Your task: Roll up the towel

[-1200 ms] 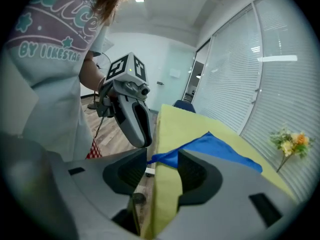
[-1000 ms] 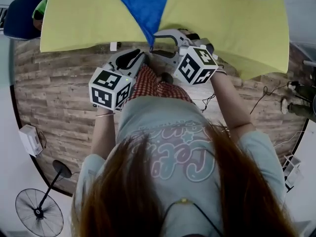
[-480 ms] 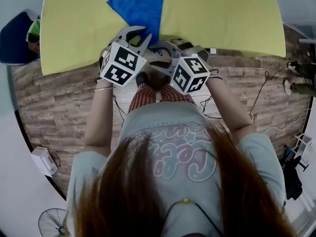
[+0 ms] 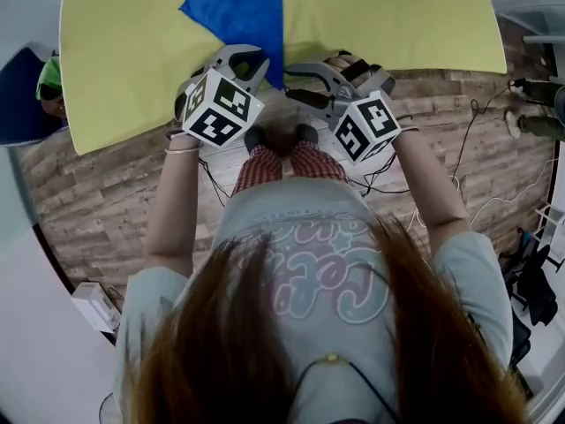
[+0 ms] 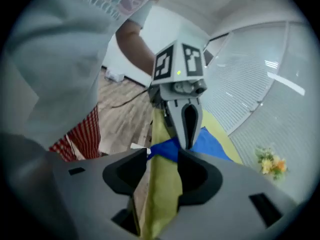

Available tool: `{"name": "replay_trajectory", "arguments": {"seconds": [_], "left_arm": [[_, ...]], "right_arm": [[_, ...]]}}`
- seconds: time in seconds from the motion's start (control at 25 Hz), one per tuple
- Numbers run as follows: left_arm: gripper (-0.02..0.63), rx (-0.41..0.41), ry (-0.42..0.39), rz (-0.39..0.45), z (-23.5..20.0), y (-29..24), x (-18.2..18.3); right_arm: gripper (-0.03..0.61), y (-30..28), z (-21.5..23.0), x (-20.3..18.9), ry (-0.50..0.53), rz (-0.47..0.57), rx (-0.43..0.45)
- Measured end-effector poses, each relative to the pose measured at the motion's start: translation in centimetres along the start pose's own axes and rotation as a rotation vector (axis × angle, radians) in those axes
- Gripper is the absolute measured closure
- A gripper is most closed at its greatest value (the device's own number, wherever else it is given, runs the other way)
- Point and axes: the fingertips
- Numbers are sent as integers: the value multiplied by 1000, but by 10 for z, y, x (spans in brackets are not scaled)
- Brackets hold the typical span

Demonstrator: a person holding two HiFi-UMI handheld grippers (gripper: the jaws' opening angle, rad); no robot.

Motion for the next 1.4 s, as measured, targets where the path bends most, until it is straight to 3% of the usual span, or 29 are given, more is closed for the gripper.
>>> {"name": "replay_trajectory", "arguments": {"seconds": [0.12,0.24,0.4,0.52,0.64,0.72,0.84,0.92,0.96,1.16,1.4], "left_arm": [[581,0,-10,2,0,-1,0],[581,1,-17,5,0,-3,2],[581,12,-29,8,1,-4,2],[581,20,-37,12,1,-3,1],[581,31,-48,17,2,-3,1],[583,28,-57,19,2,-5,2],[584,25,-64,19,1,-6,3],[586,25,-69,22,0,-7,4],[586,27,-73,23,0,-7,4],[586,48,-86,28,1,-3,1],[586,95,-82,29,-1,-4,1]], "right_arm": [[381,-16,-6,-11,136,-73,-44],[431,-20,-11,-7,109,-56,-95],[450,-7,-25,-3,-231,42,-89],[446,-13,-35,-22,-465,12,-98],[408,-24,-37,-36,-621,-4,-96],[428,-28,-33,-34,-669,22,-90],[453,-30,-27,-28,-700,51,-93],[548,-28,-22,-27,-716,59,-121],[565,-26,-20,-26,-722,61,-137],[566,-10,-24,-15,-695,48,-219],[568,4,-39,7,-508,-21,-286]]}}
Point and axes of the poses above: the fingertips, and each gripper's own axes: y backward along the fingers, z to its right, x out of its top, and after that the axes turned 7 degrees about -z, right-handed
